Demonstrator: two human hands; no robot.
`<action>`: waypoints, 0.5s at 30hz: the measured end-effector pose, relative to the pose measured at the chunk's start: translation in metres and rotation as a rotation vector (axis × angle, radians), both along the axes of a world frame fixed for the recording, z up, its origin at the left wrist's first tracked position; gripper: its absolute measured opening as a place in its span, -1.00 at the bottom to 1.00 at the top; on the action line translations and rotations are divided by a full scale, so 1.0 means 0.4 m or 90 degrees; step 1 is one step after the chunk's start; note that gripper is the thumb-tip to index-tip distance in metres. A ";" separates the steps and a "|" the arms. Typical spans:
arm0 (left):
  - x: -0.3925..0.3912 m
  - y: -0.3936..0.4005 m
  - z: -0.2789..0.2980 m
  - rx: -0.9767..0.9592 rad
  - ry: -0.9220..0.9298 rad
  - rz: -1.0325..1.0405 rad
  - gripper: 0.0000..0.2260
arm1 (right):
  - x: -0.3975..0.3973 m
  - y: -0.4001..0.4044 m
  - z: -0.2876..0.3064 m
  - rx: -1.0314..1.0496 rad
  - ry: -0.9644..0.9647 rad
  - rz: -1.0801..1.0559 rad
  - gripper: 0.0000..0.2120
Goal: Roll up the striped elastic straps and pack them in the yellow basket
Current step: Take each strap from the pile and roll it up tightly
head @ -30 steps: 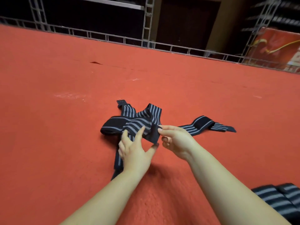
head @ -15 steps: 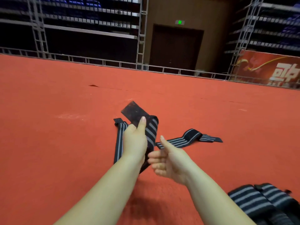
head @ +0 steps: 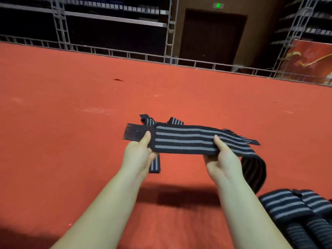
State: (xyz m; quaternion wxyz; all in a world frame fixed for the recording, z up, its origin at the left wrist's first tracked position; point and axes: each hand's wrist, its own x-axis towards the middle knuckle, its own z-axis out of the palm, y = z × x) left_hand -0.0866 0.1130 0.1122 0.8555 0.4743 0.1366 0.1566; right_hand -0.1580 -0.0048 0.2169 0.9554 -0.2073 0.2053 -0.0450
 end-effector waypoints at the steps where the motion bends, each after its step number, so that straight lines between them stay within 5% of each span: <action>1: -0.003 0.028 -0.040 0.039 0.044 0.007 -0.84 | 0.073 -0.030 -0.105 -0.014 -0.021 0.027 -0.57; 3: -0.014 0.085 -0.120 0.194 0.150 0.062 -0.78 | 0.173 -0.085 -0.271 -0.067 0.036 0.031 -0.89; 7: -0.047 0.178 -0.258 0.649 0.415 0.085 -0.67 | 0.224 -0.109 -0.477 -0.213 0.153 0.085 -0.88; 10: -0.071 0.216 -0.317 0.856 0.593 0.054 -0.23 | 0.214 -0.093 -0.528 -0.273 0.176 0.134 -0.88; 13: -0.072 0.191 -0.333 0.989 0.475 0.090 -0.20 | 0.224 -0.094 -0.553 -0.312 0.189 0.110 -0.88; 15: -0.065 0.149 -0.336 1.111 0.374 -0.005 -0.32 | 0.228 -0.097 -0.552 -0.308 0.188 0.097 -0.88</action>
